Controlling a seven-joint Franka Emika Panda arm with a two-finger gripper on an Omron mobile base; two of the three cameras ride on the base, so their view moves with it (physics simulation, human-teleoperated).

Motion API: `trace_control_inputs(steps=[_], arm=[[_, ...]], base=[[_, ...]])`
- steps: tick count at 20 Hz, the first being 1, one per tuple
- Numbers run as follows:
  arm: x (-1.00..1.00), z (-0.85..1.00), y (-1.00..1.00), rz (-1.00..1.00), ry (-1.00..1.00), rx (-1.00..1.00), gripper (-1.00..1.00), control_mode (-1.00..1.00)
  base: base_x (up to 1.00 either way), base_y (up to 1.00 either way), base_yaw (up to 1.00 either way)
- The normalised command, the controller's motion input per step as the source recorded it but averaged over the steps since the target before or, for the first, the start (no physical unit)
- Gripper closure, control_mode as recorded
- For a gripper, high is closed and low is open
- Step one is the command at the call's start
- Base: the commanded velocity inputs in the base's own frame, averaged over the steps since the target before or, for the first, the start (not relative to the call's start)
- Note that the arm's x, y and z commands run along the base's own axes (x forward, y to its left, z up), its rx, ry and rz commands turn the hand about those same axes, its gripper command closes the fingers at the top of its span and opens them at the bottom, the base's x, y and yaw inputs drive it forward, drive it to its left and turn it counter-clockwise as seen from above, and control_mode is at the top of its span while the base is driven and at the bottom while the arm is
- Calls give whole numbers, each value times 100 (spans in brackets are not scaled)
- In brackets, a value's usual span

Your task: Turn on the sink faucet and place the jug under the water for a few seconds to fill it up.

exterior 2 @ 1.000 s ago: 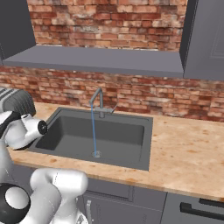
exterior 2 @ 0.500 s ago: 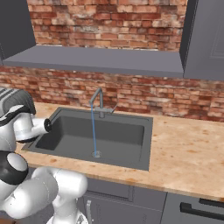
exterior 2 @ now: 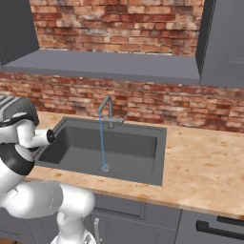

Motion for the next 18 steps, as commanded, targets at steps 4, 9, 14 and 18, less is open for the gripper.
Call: trace_control_inputs(steps=[4, 9, 14, 18], arm=[[0, -11, 4, 0, 0, 0, -100, -100], [0, -19, 15, 0, 0, 0, -100, -100], [0, -14, 19, 0, 0, 0, -100, -100], [0, -6, 7, 0, 0, 0, -100, -100]], base=[[0, 0, 0], [0, 0, 0], [0, 0, 0], [0, 0, 0]])
